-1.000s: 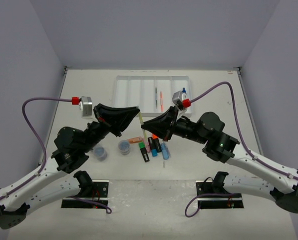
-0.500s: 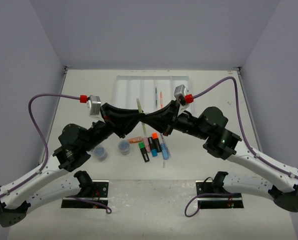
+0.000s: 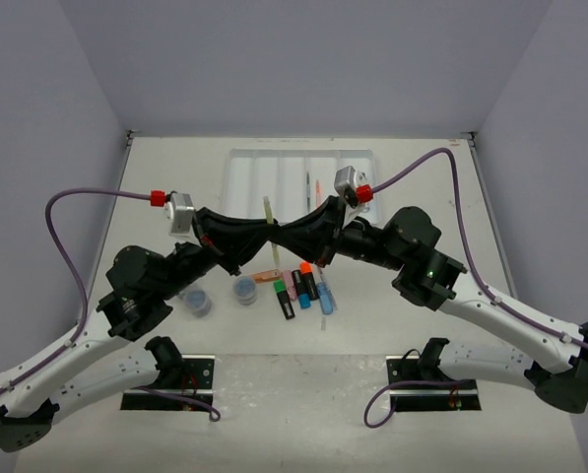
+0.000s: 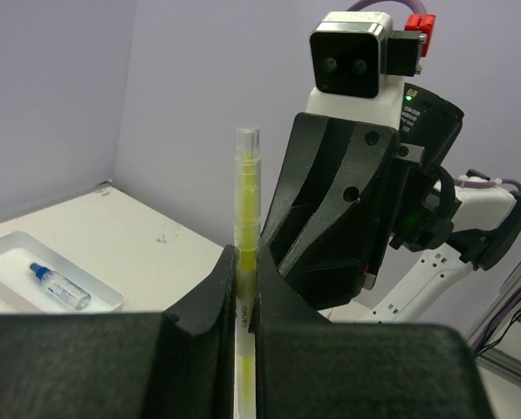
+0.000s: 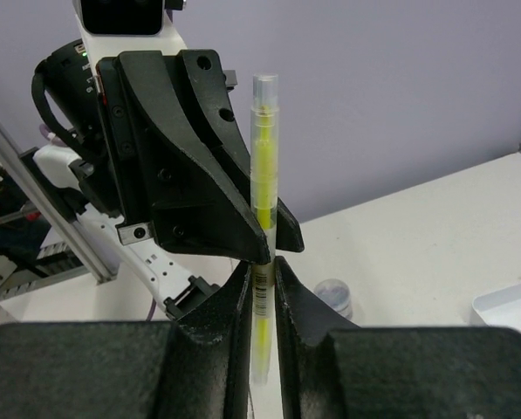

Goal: Sort the stationery into containers
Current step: Close the pen cap on the pen, then place the pen in the storage box, then pick up the pen from the center of the board, then close the pen cap on the pen.

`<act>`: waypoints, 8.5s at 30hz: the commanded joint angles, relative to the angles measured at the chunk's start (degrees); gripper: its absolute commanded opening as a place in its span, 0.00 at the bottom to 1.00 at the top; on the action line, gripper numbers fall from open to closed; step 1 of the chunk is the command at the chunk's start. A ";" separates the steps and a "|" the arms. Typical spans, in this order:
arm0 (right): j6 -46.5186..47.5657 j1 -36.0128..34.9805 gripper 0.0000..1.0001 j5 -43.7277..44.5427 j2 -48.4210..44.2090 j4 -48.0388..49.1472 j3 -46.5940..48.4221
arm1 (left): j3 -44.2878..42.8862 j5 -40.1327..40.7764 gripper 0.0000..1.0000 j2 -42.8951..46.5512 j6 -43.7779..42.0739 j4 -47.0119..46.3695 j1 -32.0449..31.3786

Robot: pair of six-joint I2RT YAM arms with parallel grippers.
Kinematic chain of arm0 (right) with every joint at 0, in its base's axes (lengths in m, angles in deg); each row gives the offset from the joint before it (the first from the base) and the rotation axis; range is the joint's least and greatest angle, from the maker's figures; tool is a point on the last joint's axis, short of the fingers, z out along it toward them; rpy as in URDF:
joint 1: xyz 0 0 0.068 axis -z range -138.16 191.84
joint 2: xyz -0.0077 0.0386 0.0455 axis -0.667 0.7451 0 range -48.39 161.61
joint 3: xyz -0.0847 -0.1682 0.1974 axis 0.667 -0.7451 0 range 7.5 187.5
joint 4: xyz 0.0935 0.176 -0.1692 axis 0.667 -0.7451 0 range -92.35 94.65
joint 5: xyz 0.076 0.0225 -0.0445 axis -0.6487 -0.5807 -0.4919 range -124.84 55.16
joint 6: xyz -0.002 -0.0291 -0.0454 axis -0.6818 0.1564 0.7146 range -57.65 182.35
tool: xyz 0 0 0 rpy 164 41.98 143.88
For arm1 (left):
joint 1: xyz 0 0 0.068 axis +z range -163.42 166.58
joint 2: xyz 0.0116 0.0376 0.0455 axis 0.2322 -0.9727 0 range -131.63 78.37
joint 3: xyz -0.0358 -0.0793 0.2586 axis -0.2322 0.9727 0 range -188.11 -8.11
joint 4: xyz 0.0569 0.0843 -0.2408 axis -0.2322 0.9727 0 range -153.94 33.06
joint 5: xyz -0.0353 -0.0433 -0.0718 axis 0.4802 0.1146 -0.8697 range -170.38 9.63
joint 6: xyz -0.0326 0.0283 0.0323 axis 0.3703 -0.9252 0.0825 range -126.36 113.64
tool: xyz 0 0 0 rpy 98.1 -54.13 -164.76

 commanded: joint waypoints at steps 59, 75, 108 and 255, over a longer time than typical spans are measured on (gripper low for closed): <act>2.25 -1.07 0.00 -8.21 6.28 -4.77 3.01 | -10.90 6.17 0.61 -3.08 -4.35 6.13 -0.15; 2.32 -1.03 0.00 -6.13 4.39 -3.64 3.70 | -9.95 3.02 0.08 -4.61 -1.30 5.40 -0.15; 4.04 3.41 0.00 0.48 13.33 -7.42 24.98 | -5.93 14.74 0.00 -3.28 -1.27 10.10 -12.81; -6.01 32.59 0.00 33.85 3.43 -39.92 -12.72 | -23.29 44.93 0.45 -57.87 43.64 49.56 -30.12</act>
